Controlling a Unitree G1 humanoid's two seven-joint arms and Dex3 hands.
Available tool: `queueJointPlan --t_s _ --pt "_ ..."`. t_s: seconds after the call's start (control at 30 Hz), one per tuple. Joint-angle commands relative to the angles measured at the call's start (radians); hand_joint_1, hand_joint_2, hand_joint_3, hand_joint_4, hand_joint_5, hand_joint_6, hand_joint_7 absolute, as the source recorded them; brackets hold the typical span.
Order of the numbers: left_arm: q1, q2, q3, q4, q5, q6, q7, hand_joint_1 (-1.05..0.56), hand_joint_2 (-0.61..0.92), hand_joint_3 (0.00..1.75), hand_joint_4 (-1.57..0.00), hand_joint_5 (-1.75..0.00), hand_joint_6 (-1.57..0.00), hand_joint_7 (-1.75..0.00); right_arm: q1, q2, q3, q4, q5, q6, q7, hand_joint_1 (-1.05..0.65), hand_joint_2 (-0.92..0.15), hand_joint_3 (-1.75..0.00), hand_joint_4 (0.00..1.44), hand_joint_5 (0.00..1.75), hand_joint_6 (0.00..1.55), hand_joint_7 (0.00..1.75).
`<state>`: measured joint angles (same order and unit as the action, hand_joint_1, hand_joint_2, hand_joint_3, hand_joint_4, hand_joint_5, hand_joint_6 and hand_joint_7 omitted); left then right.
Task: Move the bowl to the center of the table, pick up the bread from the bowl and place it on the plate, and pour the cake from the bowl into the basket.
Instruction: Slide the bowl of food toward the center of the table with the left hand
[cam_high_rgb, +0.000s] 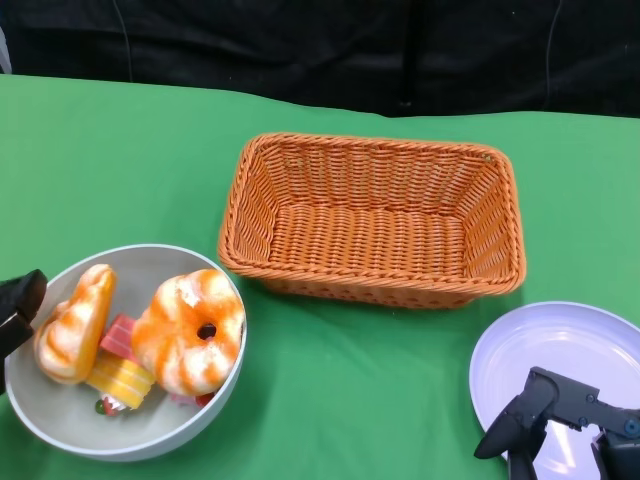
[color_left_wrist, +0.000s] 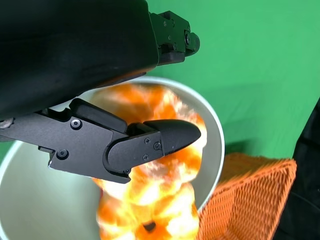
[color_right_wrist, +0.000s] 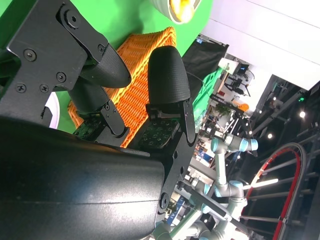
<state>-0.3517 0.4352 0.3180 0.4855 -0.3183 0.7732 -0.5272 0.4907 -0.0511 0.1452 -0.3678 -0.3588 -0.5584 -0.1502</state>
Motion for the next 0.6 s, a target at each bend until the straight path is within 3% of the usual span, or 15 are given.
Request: queueJointPlan --t_s 0.03,0.4,0.6 --pt "-0.008 0.025 0.017 -0.020 -0.039 0.052 -0.016 -0.63 0.92 0.76 0.00 0.00 0.00 0.00 0.010 -0.005 0.014 -0.033 -0.012 -0.025 0.006 0.04 -0.11 -1.75 0.94 1.70 0.88 1.36" --pt "0.050 -0.033 -0.016 -0.263 -0.140 0.293 0.034 -0.63 0.92 0.76 0.00 0.00 0.00 0.00 0.002 -0.005 0.025 -0.061 0.004 -0.014 0.018 0.04 -0.12 -1.74 0.87 1.63 0.85 1.33" --pt "0.075 -0.097 -0.018 -0.378 -0.164 0.395 0.102 -0.61 0.92 0.77 0.00 0.00 0.00 0.00 -0.007 -0.002 0.033 -0.104 -0.057 0.009 0.017 -0.11 -0.35 -1.30 0.68 1.44 0.67 1.05"
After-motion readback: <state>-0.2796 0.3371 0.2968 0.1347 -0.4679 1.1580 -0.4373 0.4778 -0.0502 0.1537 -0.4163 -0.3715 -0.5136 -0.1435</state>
